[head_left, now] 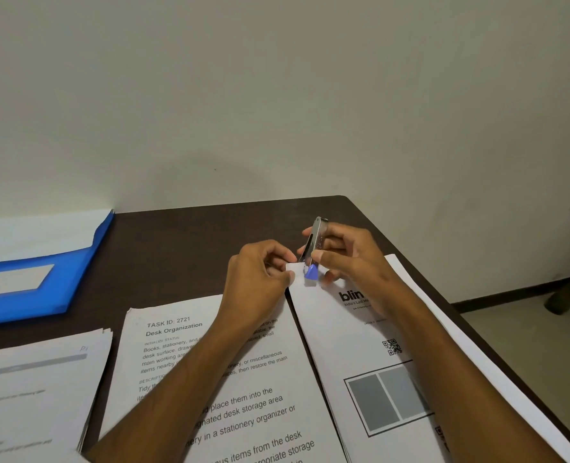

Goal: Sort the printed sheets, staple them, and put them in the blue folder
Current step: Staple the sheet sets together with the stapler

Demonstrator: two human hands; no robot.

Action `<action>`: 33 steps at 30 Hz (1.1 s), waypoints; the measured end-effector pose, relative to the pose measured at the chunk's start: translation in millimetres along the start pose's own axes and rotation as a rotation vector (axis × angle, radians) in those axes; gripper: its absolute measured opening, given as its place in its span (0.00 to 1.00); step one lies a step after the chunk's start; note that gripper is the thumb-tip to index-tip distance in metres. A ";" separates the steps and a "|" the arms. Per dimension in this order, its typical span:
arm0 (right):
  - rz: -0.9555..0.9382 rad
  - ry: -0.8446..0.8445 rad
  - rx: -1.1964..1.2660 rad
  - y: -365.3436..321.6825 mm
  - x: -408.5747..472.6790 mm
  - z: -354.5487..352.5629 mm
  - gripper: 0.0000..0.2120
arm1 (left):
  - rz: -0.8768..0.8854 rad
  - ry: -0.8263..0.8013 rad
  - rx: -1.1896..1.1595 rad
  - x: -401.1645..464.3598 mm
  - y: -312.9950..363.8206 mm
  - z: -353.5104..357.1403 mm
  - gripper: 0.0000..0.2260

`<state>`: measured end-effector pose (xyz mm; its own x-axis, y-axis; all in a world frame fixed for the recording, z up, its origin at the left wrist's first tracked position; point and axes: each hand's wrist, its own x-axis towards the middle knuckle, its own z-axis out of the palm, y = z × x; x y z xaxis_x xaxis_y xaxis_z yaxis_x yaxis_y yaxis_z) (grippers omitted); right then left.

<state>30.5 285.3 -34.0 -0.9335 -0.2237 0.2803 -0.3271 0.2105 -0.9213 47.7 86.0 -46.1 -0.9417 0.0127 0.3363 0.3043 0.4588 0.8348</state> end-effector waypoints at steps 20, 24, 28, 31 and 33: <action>0.023 -0.061 -0.039 6.0 0.4 4.7 0.12 | -0.011 0.009 0.007 0.7 -2.6 0.3 0.10; 0.009 -0.056 -0.058 6.1 1.4 4.4 0.10 | -0.007 0.007 0.009 0.8 -2.3 0.4 0.09; -0.001 -0.053 -0.082 6.6 0.9 4.2 0.09 | -0.016 -0.004 0.012 1.4 -2.5 0.0 0.09; -0.018 -0.057 -0.083 5.9 0.8 4.2 0.10 | -0.027 -0.052 -0.013 1.9 -2.4 -0.8 0.10; -0.028 -0.043 -0.079 2.8 0.4 4.4 0.12 | -0.007 -0.117 -0.021 1.9 -2.5 -0.4 0.10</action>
<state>29.9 281.7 -37.7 -0.9169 -0.2713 0.2926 -0.3655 0.2772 -0.8886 45.2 84.4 -47.4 -0.9539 0.1139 0.2778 0.2991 0.4410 0.8462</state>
